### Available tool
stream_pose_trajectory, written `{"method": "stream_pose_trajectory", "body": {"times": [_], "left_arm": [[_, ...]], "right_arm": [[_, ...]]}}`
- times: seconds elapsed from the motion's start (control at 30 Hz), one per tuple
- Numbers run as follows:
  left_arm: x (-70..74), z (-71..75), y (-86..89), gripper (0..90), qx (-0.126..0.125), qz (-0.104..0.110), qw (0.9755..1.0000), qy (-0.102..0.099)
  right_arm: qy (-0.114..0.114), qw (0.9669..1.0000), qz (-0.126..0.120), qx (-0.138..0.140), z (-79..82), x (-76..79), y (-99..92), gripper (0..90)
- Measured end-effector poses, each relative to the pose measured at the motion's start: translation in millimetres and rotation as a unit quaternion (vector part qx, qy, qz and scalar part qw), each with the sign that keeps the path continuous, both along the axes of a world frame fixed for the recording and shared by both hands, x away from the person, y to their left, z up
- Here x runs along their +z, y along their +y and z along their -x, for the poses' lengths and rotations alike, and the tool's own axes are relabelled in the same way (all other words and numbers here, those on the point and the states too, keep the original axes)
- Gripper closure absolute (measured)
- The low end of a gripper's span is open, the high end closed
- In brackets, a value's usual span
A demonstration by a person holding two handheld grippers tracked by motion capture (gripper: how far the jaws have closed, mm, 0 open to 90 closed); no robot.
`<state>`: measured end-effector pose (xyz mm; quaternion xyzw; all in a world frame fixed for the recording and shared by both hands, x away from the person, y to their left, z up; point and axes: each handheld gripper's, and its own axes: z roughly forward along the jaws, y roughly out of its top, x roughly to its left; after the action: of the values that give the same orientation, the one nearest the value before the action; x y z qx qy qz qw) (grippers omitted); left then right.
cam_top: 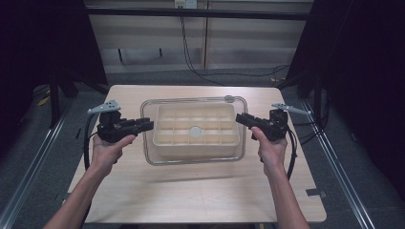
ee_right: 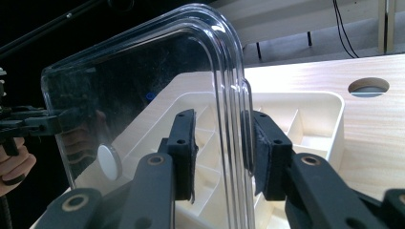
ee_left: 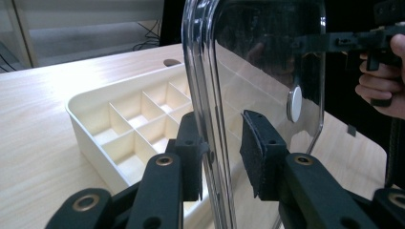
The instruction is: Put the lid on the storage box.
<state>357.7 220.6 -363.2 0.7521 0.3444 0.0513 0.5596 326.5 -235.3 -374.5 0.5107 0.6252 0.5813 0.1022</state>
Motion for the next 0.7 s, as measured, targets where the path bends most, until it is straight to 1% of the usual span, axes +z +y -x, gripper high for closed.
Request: {"method": "stream_pose_trajectory", "body": {"times": [0.03, 0.07, 0.1, 0.13, 0.17, 0.27, 0.33, 0.4, 0.43, 0.5, 0.53, 0.57, 0.6, 0.63, 0.7], "left_arm": [[-0.4, -1.6, 0.6, 70.0, 0.000, 0.005, 1.0000, 0.002], [-0.4, -1.6, 0.6, 70.2, 0.000, 0.005, 1.0000, 0.002], [-1.3, -3.8, 0.6, 70.2, 0.002, 0.012, 0.9999, 0.005], [-1.5, -5.0, -0.1, 70.2, 0.005, 0.008, 0.9999, 0.004], [-1.5, -7.0, -1.0, 70.3, 0.002, 0.007, 1.0000, 0.003], [0.7, -8.6, -2.1, 70.3, 0.000, 0.010, 0.9999, 0.002], [4.7, -11.1, -3.6, 70.3, 0.003, 0.007, 1.0000, -0.004], [8.1, -13.5, -4.3, 70.1, 0.003, 0.005, 1.0000, -0.005], [11.4, -17.4, -5.1, 70.1, 0.004, 0.003, 1.0000, -0.007], [13.0, -20.0, -5.6, 70.0, 0.004, 0.002, 1.0000, -0.007], [13.8, -21.9, -5.9, 70.0, 0.005, 0.005, 1.0000, -0.006], [14.2, -23.6, -6.4, 70.2, 0.006, 0.005, 1.0000, -0.005], [14.5, -24.8, -6.4, 70.2, 0.005, 0.000, 1.0000, -0.006], [15.4, -25.0, -7.2, 70.2, 0.006, -0.002, 1.0000, -0.006], [15.6, -26.7, -5.9, 70.2, 0.006, -0.001, 0.9999, -0.008]], "right_arm": [[0.001, 1.0000, 0.000, -0.001, -2.1, 0.3, 0.1, 65.5], [0.001, 1.0000, 0.000, -0.001, -2.1, 0.3, 0.1, 65.5], [0.001, 1.0000, 0.000, 0.000, -3.3, 0.4, -0.2, 65.6], [0.000, 1.0000, -0.001, 0.000, -4.9, 0.6, -0.5, 66.0], [-0.002, 1.0000, -0.001, 0.002, -6.9, 1.7, -1.7, 66.3], [-0.004, 1.0000, -0.005, 0.001, -9.1, 3.3, -3.5, 66.4], [-0.007, 1.0000, -0.006, -0.001, -11.6, 5.5, -4.6, 66.3], [-0.008, 0.9999, -0.007, -0.005, -13.1, 8.8, -4.7, 66.2], [-0.011, 0.9999, -0.007, -0.007, -15.3, 11.7, -4.9, 66.1], [-0.011, 0.9999, -0.007, -0.009, -16.2, 12.6, -4.8, 66.0], [-0.012, 0.9998, -0.007, -0.011, -18.4, 13.2, -4.7, 65.5], [-0.006, 0.9999, -0.001, -0.015, -23.1, 12.6, -3.3, 64.3], [-0.006, 0.9999, -0.001, -0.015, -23.1, 12.6, -3.3, 64.3], [0.000, 0.9999, -0.002, -0.017, -27.5, 10.0, -2.8, 63.8], [0.005, 0.9999, -0.003, -0.014, -30.8, 7.6, -3.2, 63.7]]}}
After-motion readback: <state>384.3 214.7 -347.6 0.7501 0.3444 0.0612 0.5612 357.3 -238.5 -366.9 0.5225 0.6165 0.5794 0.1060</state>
